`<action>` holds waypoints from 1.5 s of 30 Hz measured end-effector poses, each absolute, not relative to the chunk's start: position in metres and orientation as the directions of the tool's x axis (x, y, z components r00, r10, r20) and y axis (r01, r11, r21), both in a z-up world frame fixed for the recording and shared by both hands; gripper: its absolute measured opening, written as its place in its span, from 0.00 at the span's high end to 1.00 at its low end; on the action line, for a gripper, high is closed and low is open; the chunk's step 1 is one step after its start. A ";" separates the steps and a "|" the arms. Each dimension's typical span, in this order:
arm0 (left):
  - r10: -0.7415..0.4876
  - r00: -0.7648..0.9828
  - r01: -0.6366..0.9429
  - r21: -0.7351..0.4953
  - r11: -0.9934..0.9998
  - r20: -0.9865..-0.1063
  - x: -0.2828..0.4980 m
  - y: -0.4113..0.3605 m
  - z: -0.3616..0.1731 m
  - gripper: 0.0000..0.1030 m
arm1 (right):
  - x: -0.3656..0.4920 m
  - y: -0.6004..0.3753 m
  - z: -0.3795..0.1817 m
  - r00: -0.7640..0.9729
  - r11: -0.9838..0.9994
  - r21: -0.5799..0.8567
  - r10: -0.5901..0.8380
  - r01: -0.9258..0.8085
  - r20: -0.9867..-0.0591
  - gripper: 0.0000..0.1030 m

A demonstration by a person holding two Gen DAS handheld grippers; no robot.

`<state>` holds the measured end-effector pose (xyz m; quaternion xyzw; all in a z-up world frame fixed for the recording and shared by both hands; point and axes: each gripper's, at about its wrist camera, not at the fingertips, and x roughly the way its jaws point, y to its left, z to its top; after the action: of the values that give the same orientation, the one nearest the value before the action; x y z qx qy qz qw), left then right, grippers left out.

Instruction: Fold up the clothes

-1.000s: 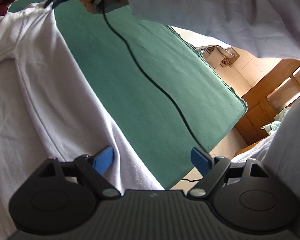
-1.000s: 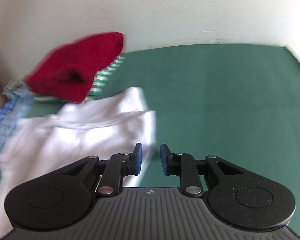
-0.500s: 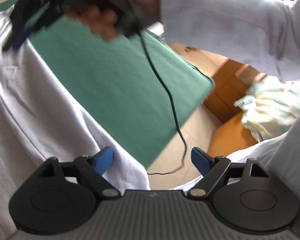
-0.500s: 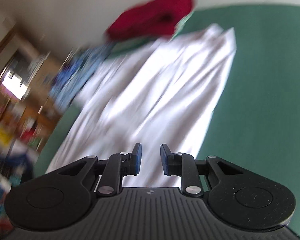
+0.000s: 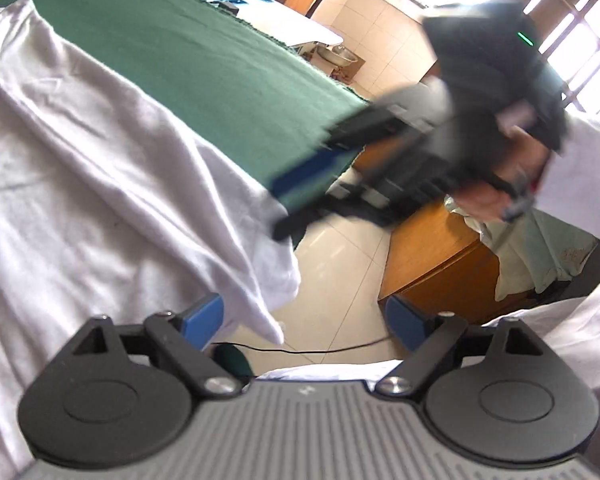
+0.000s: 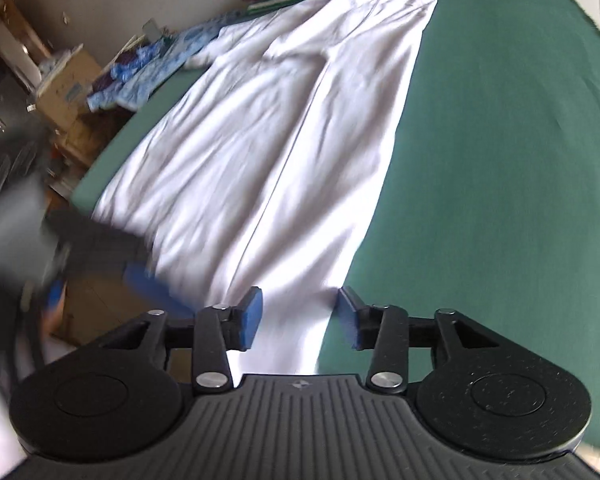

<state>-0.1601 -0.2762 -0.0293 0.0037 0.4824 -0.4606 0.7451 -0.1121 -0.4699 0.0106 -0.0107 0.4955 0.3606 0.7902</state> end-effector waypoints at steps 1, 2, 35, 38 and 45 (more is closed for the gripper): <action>-0.678 0.115 0.688 -0.434 0.582 -0.726 -0.161 -0.274 -0.029 0.14 | -0.123 -0.468 0.011 0.244 0.742 0.331 0.548 -0.583 -0.800 0.54; -0.675 0.125 0.687 -0.427 0.588 -0.727 -0.162 -0.273 -0.027 0.14 | -0.132 -0.466 0.009 0.223 0.747 0.328 0.531 -0.578 -0.818 0.55; -0.525 0.282 0.227 -0.476 0.850 -0.803 -0.191 -0.290 -0.084 0.97 | -0.160 -0.508 -0.050 0.221 0.733 0.406 0.593 -0.546 -0.775 0.87; -0.481 0.305 0.184 -0.445 0.877 -0.822 -0.195 -0.275 -0.093 1.00 | -0.159 -0.526 -0.039 0.253 0.744 0.403 0.595 -0.533 -0.763 0.80; -0.328 0.291 0.193 -0.280 0.940 -0.899 -0.206 -0.280 -0.102 1.00 | -0.144 -0.505 0.001 0.407 0.694 0.400 0.694 -0.598 -0.595 0.57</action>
<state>-0.2056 -0.2796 -0.1020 -0.0587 0.5728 -0.1627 0.8012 -0.1443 -0.5052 0.0013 0.0620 0.3841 0.3861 0.8364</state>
